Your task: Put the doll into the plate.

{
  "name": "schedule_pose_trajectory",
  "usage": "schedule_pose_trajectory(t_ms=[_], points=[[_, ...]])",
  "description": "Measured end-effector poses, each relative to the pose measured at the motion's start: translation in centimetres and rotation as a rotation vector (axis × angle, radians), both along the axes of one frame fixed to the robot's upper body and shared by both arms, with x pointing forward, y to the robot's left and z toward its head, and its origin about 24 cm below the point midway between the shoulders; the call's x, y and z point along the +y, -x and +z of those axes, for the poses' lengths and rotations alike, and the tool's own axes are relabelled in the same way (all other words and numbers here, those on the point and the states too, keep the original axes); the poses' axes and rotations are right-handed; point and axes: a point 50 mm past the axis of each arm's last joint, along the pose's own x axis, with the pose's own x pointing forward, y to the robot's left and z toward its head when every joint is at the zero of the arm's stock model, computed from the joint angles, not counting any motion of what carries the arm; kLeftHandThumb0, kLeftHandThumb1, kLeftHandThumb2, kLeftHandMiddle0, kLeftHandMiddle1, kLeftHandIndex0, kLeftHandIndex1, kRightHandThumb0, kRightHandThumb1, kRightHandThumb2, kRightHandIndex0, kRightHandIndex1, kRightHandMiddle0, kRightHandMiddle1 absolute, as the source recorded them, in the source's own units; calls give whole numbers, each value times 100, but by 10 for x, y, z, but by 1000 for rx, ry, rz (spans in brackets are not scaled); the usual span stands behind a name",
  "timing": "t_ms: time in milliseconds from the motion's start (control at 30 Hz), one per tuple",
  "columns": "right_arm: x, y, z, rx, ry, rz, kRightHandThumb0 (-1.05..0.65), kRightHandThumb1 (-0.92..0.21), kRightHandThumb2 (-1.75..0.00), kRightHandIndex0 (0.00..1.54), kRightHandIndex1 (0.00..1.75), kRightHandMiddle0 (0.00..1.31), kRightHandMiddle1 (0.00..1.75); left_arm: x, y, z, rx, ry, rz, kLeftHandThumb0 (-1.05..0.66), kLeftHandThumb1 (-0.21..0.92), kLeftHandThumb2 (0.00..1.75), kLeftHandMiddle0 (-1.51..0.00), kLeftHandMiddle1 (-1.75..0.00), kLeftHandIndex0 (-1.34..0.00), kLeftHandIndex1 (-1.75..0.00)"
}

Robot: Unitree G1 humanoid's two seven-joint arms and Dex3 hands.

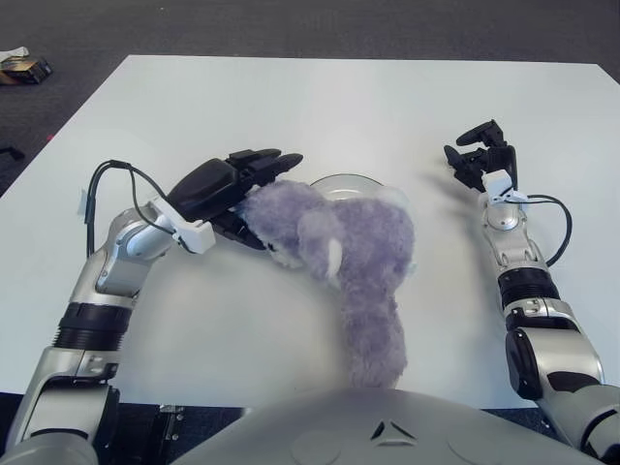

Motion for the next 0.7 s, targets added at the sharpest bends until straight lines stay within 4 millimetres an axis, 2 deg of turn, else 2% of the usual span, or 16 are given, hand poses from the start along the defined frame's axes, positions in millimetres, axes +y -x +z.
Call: schedule_pose_trajectory(t_ms=[600, 667, 700], points=[[-1, 0, 11, -26, 0, -1, -35, -92, -45, 88, 75, 26, 166, -4, 2, 12, -35, 45, 1, -61, 85, 0, -50, -6, -35, -15], [-1, 0, 12, -27, 1, -2, -35, -92, -45, 88, 74, 26, 166, -4, 3, 13, -39, 45, -1, -57, 84, 1, -50, -17, -34, -21], [-1, 0, 13, -27, 1, -3, -35, -92, -45, 88, 74, 26, 166, -4, 3, 14, -40, 43, -2, -56, 83, 0, -43, -38, -31, -31]])
